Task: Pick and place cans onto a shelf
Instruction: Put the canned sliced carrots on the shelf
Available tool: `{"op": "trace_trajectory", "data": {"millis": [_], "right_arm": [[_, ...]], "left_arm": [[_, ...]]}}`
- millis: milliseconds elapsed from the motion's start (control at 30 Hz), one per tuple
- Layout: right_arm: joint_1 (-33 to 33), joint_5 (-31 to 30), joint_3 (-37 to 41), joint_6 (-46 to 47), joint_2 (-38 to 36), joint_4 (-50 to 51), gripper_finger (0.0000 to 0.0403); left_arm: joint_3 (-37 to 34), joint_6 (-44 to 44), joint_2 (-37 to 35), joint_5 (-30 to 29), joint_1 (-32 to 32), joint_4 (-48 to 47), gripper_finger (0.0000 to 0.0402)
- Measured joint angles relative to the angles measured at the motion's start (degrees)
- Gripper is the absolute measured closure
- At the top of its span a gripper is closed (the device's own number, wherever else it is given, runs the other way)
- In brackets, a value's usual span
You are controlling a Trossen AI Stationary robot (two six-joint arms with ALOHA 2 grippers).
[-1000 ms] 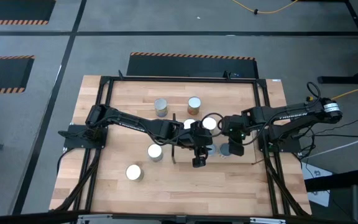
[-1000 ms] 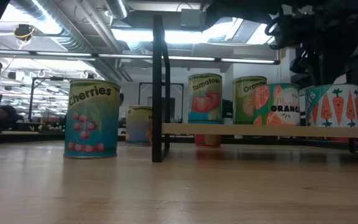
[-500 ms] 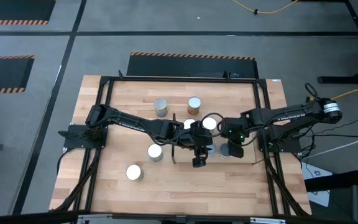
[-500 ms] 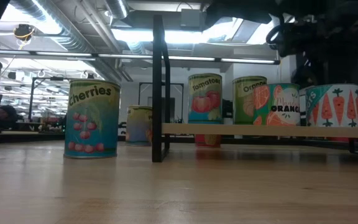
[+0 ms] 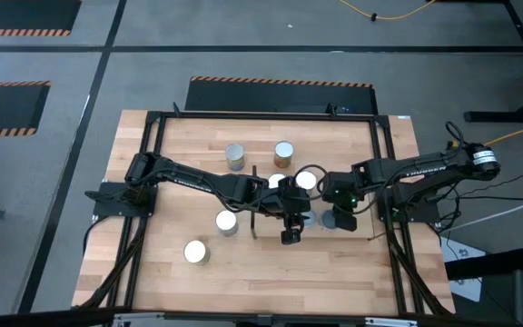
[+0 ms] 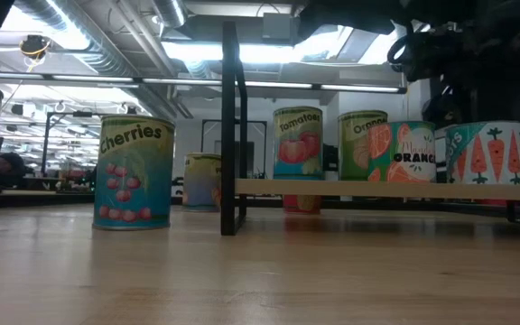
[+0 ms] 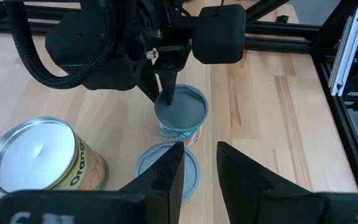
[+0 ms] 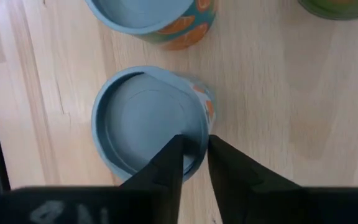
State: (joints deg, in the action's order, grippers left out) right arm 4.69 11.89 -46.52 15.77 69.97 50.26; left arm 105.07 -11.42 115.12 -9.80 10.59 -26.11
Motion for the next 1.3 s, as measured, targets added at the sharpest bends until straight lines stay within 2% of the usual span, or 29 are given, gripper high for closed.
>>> {"op": "trace_trajectory", "data": {"millis": [267,933,1300], "right_arm": [[-0.02,-0.23,0.0,-7.38,-0.11,-0.05,0.0392],[0.01,0.55,-0.26,-38.65,0.15,-4.88,0.0387],[-0.01,0.47,-0.35,-41.77,0.13,-7.62,0.0385]], "left_arm": [[0.01,0.0,0.02,0.0,-0.02,0.0,0.0314],[0.01,0.0,0.02,0.0,-0.02,0.0,0.0314],[0.01,0.0,0.02,0.0,-0.01,0.0,0.0314]]}}
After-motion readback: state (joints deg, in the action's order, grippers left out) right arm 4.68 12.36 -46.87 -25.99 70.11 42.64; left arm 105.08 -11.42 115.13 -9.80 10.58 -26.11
